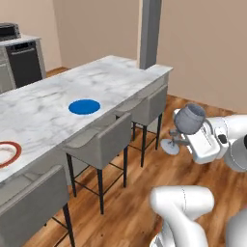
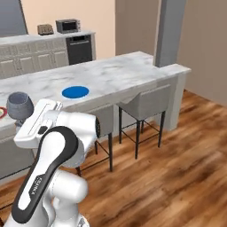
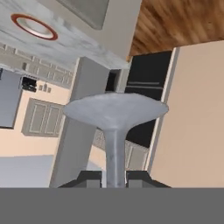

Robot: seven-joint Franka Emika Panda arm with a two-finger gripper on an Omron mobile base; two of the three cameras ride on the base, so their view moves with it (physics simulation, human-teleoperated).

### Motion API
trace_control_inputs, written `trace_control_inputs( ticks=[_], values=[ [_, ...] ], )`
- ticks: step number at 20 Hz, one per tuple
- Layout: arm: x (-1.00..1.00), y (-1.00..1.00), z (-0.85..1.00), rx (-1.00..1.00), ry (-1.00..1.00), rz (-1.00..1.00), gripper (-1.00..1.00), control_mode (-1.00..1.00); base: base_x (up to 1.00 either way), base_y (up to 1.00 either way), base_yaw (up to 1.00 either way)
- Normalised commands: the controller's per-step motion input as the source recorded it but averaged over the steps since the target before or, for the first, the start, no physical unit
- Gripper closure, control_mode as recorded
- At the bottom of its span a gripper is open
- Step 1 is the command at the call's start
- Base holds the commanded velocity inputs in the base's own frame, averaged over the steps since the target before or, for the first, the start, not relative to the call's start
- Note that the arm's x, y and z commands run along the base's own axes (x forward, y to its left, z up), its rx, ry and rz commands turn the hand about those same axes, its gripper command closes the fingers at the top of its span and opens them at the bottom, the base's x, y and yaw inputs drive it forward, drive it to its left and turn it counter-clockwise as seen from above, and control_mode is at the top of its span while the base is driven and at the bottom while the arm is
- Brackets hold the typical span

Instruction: Retrieve the wine glasses from the counter and place one next to each plate.

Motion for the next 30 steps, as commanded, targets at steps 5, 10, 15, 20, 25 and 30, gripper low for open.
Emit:
trace_control_inputs(
  ticks=[5,10,15,20,25,30],
  values=[
    [0.00,0.00,0.00,0.00,0.00,0.00,1.00,1.00,0.89,0.11,0.29],
    [0.00,0.00,0.00,0.00,0.00,0.00,1.00,1.00,0.71,0.12,0.47],
    [0.00,0.00,0.00,0.00,0.00,0.00,1.00,1.00,0.55,-0.01,0.55],
    [0.00,0.00,0.00,0.00,0.00,0.00,1.00,1.00,0.58,-0.34,0.61],
    [0.00,0.00,0.00,0.00,0.00,0.00,1.00,1.00,0.62,-0.29,0.53],
    [0.00,0.00,0.00,0.00,0.00,0.00,1.00,1.00,0.69,-0.24,0.37]
  ],
)
